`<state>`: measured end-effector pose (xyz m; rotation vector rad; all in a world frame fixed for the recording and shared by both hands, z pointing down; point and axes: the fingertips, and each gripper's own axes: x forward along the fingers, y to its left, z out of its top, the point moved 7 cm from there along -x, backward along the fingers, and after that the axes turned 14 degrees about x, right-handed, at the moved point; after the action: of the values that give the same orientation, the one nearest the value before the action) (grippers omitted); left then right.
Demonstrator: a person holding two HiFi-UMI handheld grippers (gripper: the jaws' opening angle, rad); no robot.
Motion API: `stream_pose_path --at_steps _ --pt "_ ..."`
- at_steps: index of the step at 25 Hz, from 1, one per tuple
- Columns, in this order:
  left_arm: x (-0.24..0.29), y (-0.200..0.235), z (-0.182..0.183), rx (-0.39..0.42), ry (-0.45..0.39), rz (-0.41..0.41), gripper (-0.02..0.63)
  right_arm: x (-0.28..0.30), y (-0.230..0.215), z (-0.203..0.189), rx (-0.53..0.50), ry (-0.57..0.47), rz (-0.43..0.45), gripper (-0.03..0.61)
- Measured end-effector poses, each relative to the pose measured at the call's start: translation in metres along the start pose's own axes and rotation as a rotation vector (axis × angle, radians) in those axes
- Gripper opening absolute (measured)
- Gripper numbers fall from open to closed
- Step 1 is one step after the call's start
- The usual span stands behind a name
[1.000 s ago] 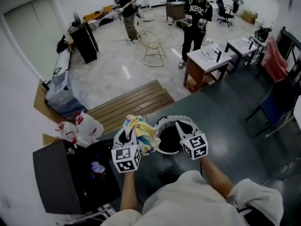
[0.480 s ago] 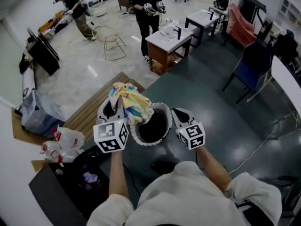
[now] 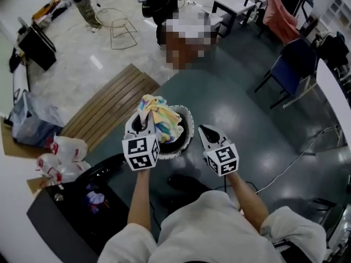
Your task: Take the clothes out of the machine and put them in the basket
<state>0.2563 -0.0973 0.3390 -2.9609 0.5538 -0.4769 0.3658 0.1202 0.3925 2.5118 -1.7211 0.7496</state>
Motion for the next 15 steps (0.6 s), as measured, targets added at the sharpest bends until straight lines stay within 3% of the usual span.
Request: stream_pose_path --at_steps 15 --pt "0.125 -0.039 -0.246 -0.059 0.296 -0.041 0.069 0.058 -0.052 -0.126 0.047 0.211 0.006 0.022"
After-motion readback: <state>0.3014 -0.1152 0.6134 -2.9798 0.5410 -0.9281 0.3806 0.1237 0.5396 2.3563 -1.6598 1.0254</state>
